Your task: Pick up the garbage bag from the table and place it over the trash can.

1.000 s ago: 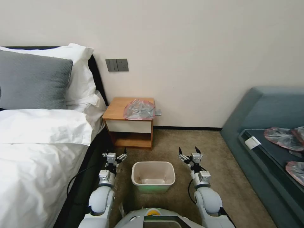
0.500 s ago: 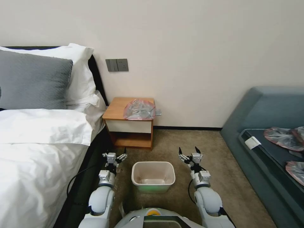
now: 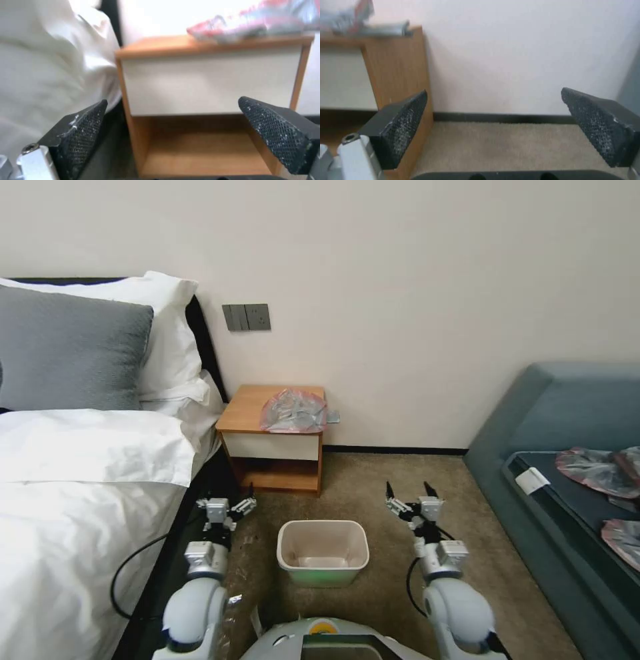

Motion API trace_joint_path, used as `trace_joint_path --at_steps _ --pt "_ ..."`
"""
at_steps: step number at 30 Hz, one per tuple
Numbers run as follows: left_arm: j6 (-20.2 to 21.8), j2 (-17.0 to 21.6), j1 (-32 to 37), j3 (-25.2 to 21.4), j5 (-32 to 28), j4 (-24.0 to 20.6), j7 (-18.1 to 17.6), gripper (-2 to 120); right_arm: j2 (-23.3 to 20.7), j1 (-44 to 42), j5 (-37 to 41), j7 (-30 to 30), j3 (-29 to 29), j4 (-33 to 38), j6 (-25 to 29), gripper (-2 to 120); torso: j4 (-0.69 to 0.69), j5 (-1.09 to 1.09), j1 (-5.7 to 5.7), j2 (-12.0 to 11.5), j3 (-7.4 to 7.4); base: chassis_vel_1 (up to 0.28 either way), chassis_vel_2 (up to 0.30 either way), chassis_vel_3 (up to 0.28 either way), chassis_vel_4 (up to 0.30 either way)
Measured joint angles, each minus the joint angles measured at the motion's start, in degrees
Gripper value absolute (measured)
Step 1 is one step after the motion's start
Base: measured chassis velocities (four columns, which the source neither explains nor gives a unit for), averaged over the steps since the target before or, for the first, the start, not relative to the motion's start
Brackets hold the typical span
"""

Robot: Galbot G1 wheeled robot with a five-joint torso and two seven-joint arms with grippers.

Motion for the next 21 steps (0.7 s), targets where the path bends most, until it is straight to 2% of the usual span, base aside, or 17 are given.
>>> trace_joint_path --at_steps 3,6,7,9,11,21 --pt "1.5 -0.1 2.8 -1.7 -1.0 -6.1 -0.7 100 1.3 -2.6 0.7 -0.7 1.4 6.9 -2.7 100 0.0 0.0 0.0 0.0 0.0 0.0 0.0 0.0 0.0" --pt "2.2 -0.1 4.1 -2.6 -1.5 -9.1 -1.0 100 1.8 -3.9 1.1 -1.1 2.1 10.2 -3.9 100 0.0 0.0 0.0 0.0 0.0 0.0 0.0 0.0 0.0" --pt "2.9 -0.1 5.3 -3.4 -1.9 -11.8 -1.2 100 2.4 -5.1 1.4 -1.5 2.8 13.3 -5.2 100 0.0 -0.01 0.0 0.0 0.0 0.0 0.0 0.0 0.0" --pt "3.0 -0.1 5.6 -3.6 -2.0 -12.4 -1.3 100 2.5 -5.3 1.5 -1.6 2.9 13.8 -5.4 100 0.0 -0.01 0.0 0.0 0.0 0.0 0.0 0.0 0.0" --pt "4.1 -0.2 7.6 -4.8 -2.7 -16.1 -1.8 100 3.3 -6.9 1.9 -2.0 3.8 14.8 -7.0 100 -0.02 0.04 0.0 0.0 0.0 0.0 0.0 0.0 0.0" --pt "5.1 -0.3 9.4 -5.9 -3.4 -16.6 -2.2 100 3.3 -7.4 3.5 -2.2 4.0 14.8 -8.1 100 0.0 0.0 0.0 0.0 0.0 0.0 0.0 0.0 0.0"
